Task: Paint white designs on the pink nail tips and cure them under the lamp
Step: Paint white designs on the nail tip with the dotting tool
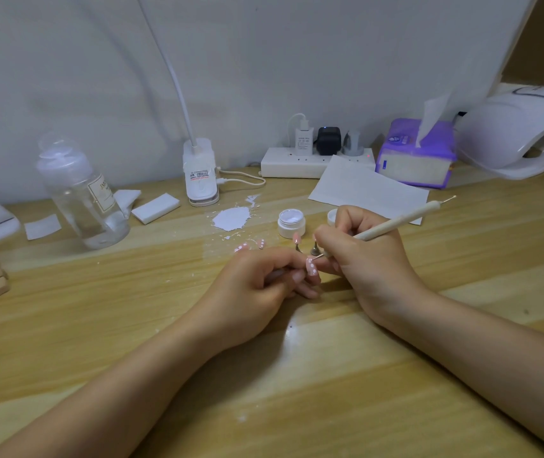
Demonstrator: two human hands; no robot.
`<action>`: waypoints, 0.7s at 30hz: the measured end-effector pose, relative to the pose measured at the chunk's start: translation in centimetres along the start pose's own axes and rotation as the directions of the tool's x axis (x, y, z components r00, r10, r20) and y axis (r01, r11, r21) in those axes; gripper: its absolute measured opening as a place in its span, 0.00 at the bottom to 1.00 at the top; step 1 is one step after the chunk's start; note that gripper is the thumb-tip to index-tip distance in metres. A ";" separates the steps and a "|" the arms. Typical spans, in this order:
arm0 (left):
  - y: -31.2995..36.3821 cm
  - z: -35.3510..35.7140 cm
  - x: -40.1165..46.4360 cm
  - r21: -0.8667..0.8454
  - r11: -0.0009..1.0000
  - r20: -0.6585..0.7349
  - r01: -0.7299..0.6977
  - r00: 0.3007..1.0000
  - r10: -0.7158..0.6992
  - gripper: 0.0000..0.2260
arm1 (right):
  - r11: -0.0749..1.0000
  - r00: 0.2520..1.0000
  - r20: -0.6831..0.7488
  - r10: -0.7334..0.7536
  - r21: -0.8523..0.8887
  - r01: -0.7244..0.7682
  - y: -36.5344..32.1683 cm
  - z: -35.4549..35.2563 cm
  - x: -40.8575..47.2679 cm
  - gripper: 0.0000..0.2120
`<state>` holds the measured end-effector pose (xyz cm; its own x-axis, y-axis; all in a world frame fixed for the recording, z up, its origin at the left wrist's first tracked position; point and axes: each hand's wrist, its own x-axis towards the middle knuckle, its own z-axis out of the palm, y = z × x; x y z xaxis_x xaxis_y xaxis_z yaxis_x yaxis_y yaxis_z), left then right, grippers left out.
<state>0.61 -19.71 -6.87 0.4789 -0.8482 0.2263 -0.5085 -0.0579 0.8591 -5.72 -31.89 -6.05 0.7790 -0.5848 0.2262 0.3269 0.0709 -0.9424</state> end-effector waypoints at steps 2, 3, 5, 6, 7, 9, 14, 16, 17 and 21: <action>0.0 0.0 0.0 0.002 1.000 0.000 0.002 1.000 -0.002 0.14 | 1.000 1.000 -0.004 0.002 -0.005 -0.002 0.0 0.0 0.1 0.18; 0.0 0.0 0.0 0.001 1.000 0.001 0.004 1.000 -0.004 0.14 | 1.000 1.000 -0.002 0.002 -0.007 -0.002 0.0 0.0 0.1 0.18; 0.0 0.0 0.0 -0.002 1.000 0.000 0.008 1.000 -0.008 0.13 | 1.000 1.000 0.000 -0.003 -0.005 0.003 0.0 0.0 0.1 0.18; 0.0 0.0 0.0 -0.001 1.000 -0.002 0.008 1.000 -0.008 0.13 | 1.000 1.000 -0.001 -0.004 -0.001 0.004 0.1 0.0 0.1 0.18; 0.0 0.0 0.0 0.001 1.000 -0.005 0.006 1.000 -0.006 0.13 | 1.000 1.000 -0.004 -0.004 0.005 0.004 0.1 0.0 0.1 0.18; 0.0 0.0 0.0 0.002 1.000 -0.013 -0.001 1.000 0.001 0.12 | 1.000 1.000 -0.012 -0.005 0.019 0.005 0.1 0.0 0.1 0.18; -0.1 0.1 -0.1 -0.065 0.998 -0.049 0.004 0.999 -0.007 0.13 | 0.998 0.998 -0.055 -0.042 0.033 0.044 0.1 -0.2 0.2 0.19; -0.1 0.2 -0.2 -0.095 0.995 -0.069 0.002 0.998 -0.009 0.13 | 0.997 0.996 -0.072 -0.044 0.056 0.048 0.1 -0.3 0.1 0.20; 0.0 0.2 -0.2 -0.110 0.994 -0.083 -0.005 0.997 -0.004 0.13 | 0.996 0.997 -0.071 -0.039 0.071 0.044 0.0 -0.3 0.1 0.20; 0.2 0.1 -0.3 -0.172 0.982 -0.122 -0.078 0.991 0.057 0.04 | 0.994 0.998 -0.063 -0.009 0.111 0.016 -0.2 0.0 0.0 0.18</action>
<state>0.30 -19.56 -6.79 0.5325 -0.7797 0.3293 -0.4133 0.1000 0.9051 -5.79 -31.97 -5.86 0.7406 -0.6355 0.2185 0.3966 0.1508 -0.9055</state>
